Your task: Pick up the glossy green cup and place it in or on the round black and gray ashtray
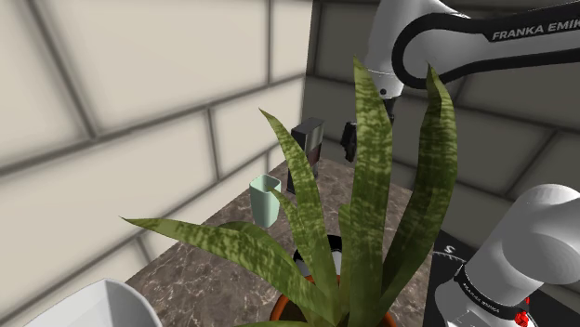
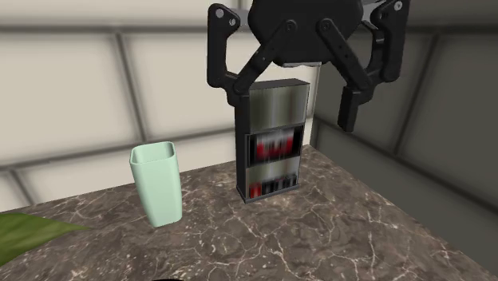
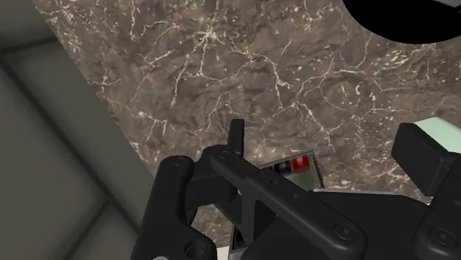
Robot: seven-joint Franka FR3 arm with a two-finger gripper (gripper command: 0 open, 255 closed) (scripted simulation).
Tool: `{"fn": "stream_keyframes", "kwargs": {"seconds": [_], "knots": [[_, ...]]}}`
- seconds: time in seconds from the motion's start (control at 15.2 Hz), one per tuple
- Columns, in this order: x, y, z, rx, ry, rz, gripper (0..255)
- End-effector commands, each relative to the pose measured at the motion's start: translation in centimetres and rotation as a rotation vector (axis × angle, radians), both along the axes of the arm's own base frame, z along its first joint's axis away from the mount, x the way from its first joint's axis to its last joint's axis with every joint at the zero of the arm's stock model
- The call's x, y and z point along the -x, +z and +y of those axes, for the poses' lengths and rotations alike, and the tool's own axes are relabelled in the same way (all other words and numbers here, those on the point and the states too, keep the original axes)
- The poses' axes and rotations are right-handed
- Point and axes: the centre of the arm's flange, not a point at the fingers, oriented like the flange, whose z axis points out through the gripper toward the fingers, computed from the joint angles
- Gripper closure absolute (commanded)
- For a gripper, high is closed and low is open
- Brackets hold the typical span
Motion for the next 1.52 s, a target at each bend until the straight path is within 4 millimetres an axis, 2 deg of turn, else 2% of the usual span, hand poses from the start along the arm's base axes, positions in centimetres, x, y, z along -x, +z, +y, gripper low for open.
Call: {"fn": "stream_keyframes", "kwargs": {"seconds": [0.0,0.99,1.45], "knots": [[-1.1,-1.0,2.2,-0.007,-0.018,-0.014,0],[-11.9,-9.1,15.0,-0.05,-0.14,-0.102,0],[-12.6,-12.5,15.4,-0.052,-0.143,-0.104,0]]}}
